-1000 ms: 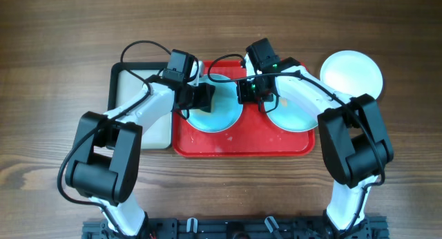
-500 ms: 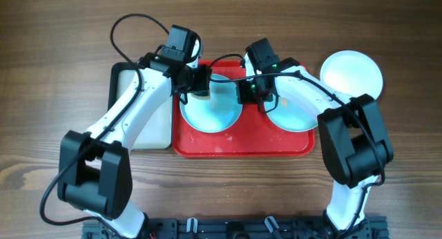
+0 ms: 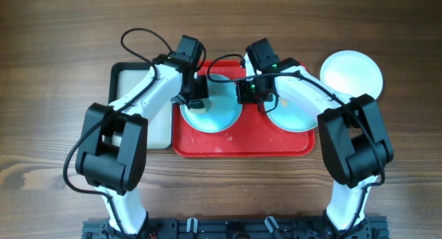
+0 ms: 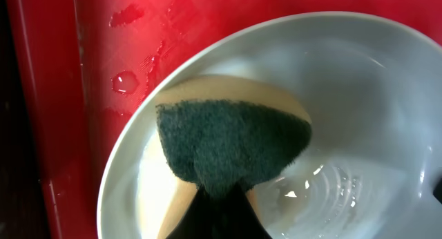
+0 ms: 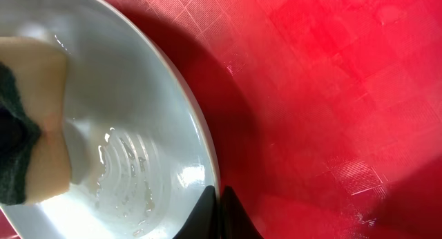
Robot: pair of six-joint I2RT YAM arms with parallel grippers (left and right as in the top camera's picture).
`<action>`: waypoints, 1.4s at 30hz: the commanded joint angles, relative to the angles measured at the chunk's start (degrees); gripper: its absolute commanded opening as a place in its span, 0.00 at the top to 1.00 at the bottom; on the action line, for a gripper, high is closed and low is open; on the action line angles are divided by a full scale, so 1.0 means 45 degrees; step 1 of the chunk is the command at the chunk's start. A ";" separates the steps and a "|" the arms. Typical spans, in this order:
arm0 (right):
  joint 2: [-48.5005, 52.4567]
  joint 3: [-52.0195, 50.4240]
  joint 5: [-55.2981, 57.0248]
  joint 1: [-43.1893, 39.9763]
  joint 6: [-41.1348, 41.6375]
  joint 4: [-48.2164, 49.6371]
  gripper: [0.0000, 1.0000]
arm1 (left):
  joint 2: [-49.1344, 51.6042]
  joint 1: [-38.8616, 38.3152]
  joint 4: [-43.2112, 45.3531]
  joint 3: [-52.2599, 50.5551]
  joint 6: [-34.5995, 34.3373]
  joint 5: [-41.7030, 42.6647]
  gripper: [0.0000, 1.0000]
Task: Clean dirty plates on tray and stack at the side
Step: 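Scrub the light-blue plate with the sponge in the left gripper, then return the sponge in the left gripper to the black water tray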
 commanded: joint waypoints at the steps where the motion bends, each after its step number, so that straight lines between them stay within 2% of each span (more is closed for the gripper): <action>1: -0.0194 0.0034 -0.0151 0.0063 -0.0034 0.0044 0.96 | 0.0393 -0.0223 0.0024 0.0102 -0.0403 0.0063 0.96; 6: -0.0194 0.0034 -0.0155 0.0063 -0.0029 0.0039 0.96 | 0.0423 -0.0495 0.0073 0.0102 -0.0267 0.1627 0.96; 13: -0.0194 0.0034 -0.0155 0.0063 -0.0029 0.0044 0.96 | 0.0763 -0.0539 0.0418 -0.0272 -0.0272 0.1807 0.96; 17: -0.0194 0.0034 -0.0155 0.0063 -0.0029 0.0044 0.96 | 0.0845 -0.0573 0.1234 -0.0563 -0.0204 0.4080 0.96; 20: -0.0194 0.0034 -0.0155 0.0063 -0.0024 0.0044 0.96 | 0.0359 -0.0520 0.1923 -0.0559 -0.0010 0.4867 0.96; 23: -0.0194 0.0034 -0.0155 0.0063 -0.0034 0.0044 0.96 | -0.0631 -0.0311 0.2045 -0.0491 0.0073 0.4566 0.96; 27: -0.0194 0.0034 -0.0155 0.0063 -0.0034 0.0044 0.96 | -0.2079 -0.0034 0.1418 -0.0491 0.0073 0.2171 0.96; 33: -0.0194 0.0034 -0.0155 0.0063 -0.0029 0.0049 0.96 | -0.2312 -0.0019 -0.0374 -0.0544 0.0073 0.0447 0.96; 42: -0.0194 0.0034 -0.0155 0.0063 -0.0029 0.0068 0.96 | -0.1195 -0.0029 0.1307 -0.2152 -0.0583 -0.0457 0.96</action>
